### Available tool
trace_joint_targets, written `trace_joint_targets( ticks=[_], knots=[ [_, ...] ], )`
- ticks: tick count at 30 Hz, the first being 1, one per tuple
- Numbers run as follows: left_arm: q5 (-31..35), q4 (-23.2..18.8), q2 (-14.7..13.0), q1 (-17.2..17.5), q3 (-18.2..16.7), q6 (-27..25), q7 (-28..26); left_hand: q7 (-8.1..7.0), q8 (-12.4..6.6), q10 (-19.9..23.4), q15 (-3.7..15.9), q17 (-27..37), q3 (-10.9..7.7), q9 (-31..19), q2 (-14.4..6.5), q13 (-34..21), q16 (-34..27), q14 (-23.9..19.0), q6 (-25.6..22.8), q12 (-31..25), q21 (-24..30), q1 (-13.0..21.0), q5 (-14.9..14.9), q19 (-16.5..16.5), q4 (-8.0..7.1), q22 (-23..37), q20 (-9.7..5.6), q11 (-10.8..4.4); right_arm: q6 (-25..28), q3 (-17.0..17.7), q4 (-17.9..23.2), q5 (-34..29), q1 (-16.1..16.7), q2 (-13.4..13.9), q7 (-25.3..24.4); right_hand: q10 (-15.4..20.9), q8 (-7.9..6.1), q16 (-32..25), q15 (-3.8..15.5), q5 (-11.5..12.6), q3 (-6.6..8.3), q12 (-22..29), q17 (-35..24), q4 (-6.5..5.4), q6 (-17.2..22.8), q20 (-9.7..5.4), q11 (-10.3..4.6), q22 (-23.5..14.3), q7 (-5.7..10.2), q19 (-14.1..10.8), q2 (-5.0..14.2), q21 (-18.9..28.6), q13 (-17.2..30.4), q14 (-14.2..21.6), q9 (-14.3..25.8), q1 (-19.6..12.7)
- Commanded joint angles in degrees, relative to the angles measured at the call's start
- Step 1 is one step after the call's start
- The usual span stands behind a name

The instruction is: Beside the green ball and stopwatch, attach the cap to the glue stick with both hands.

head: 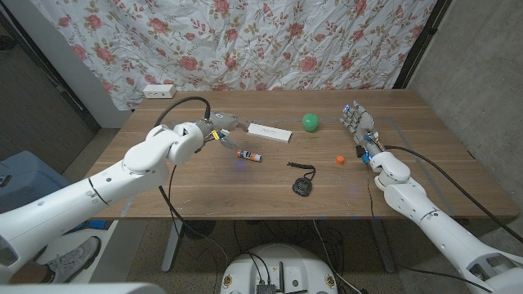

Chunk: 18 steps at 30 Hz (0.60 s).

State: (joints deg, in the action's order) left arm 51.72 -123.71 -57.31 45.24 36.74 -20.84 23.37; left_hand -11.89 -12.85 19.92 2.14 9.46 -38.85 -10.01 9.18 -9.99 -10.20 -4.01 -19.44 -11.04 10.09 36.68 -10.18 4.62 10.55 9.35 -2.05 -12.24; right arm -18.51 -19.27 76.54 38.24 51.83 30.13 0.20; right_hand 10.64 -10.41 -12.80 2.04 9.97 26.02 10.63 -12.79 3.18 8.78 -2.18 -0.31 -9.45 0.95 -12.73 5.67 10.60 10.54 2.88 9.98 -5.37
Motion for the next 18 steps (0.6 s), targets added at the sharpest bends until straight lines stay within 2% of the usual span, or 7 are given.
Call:
trace_joint_targets(
  ticks=[1, 3, 5, 7, 11, 18],
  knots=[
    [10.4, -0.3, 4.7, 1.8, 1.7, -3.3, 4.9, -0.33, 0.40, 1.2, 2.81, 0.1, 0.66, -0.2, -0.2, -0.3, -0.4, -1.1, -0.1, -0.4, 0.7, 1.4, -0.3, 1.2, -0.01, 0.1, -1.03, 0.03, 0.5, 0.4, 1.4, 0.4, 1.2, 0.7, 0.0, 0.5, -0.30, -0.1, 0.31, 0.4, 0.27, 0.3, 0.0, 0.40, 0.3, 0.34, -0.24, -0.2, 0.36, -0.4, 2.17, 0.2, 0.1, 0.2, 0.2, -0.3],
    [11.6, 0.1, 5.7, 1.9, 1.9, -3.9, 5.7, -0.31, 0.52, 1.7, 2.92, 0.1, 1.25, -0.2, -0.2, -0.3, -0.4, -1.5, -0.1, -0.3, 1.3, 2.0, -0.3, 3.2, -0.06, 0.2, -1.26, 0.06, 0.6, 0.5, 1.6, 0.6, 1.3, 0.8, 0.0, 0.5, -0.30, -0.1, 0.25, 0.4, 0.26, 0.3, 0.0, 0.42, 0.3, 0.33, -0.17, -0.2, 0.40, -0.4, 2.17, 0.2, 0.1, 0.2, 0.2, -0.3],
    [12.8, 0.4, 6.4, 2.6, 1.9, -4.5, 4.8, -0.31, 0.54, 1.8, 3.11, 0.1, 1.46, -0.2, -0.1, -0.3, -0.4, -1.6, -0.1, -0.3, 1.2, 2.1, -0.2, 3.3, -0.08, 0.2, -1.35, 0.05, 0.7, 0.5, 1.8, 0.6, 1.4, 0.9, -0.1, 0.4, -0.30, -0.1, 0.23, 0.4, 0.26, 0.3, 0.0, 0.44, 0.3, 0.38, -0.21, -0.2, 0.41, -0.4, 2.18, 0.2, 0.1, 0.2, 0.2, -0.3],
    [13.7, 0.8, 7.2, 2.9, 2.0, -4.8, 4.7, -0.24, 0.50, 2.0, 3.11, 0.2, 1.67, -0.2, -0.1, -0.3, -0.4, -1.7, -0.3, -0.3, 1.0, 2.2, -0.2, 3.0, -0.12, 0.2, -1.31, 0.04, 0.8, 0.5, 1.9, 0.7, 1.5, 0.9, -0.1, 0.4, -0.30, -0.1, 0.20, 0.4, 0.25, 0.3, 0.0, 0.46, 0.3, 0.42, -0.23, -0.2, 0.41, -0.4, 2.18, 0.2, 0.1, 0.2, 0.2, -0.3],
    [14.7, 1.8, 8.4, 2.9, 2.5, -4.4, 4.9, -0.30, 0.58, 2.3, 2.90, 0.2, 2.40, -0.2, -0.1, -0.3, -0.3, -1.7, -0.4, -0.2, 0.5, 2.2, -0.2, 2.0, -0.30, 0.2, -0.27, 0.01, 0.7, 0.5, 1.8, 0.7, 1.4, 0.8, -0.1, 0.5, -0.32, -0.1, 0.22, 0.4, 0.24, 0.4, 0.0, 0.48, 0.4, 0.58, -0.22, -0.2, 0.49, -0.4, 2.18, 0.2, 0.1, 0.2, 0.2, -0.3],
    [15.6, 3.9, 10.3, 2.4, 3.1, -3.7, 5.0, -0.29, 0.73, 2.7, 2.76, 0.2, 3.56, -0.2, -0.3, -0.3, -0.2, -1.5, -0.7, -0.1, 0.0, 2.2, -0.1, 0.1, -0.47, 0.2, 0.16, 0.00, 0.6, 0.3, 1.3, 0.6, 1.1, 0.4, 0.0, 0.5, -0.29, -0.1, 0.16, 0.3, 0.17, 0.4, 0.0, 0.53, 0.3, 0.70, -0.18, -0.2, 0.71, -0.4, 2.18, 0.2, 0.1, 0.2, 0.2, -0.3]
  ],
)
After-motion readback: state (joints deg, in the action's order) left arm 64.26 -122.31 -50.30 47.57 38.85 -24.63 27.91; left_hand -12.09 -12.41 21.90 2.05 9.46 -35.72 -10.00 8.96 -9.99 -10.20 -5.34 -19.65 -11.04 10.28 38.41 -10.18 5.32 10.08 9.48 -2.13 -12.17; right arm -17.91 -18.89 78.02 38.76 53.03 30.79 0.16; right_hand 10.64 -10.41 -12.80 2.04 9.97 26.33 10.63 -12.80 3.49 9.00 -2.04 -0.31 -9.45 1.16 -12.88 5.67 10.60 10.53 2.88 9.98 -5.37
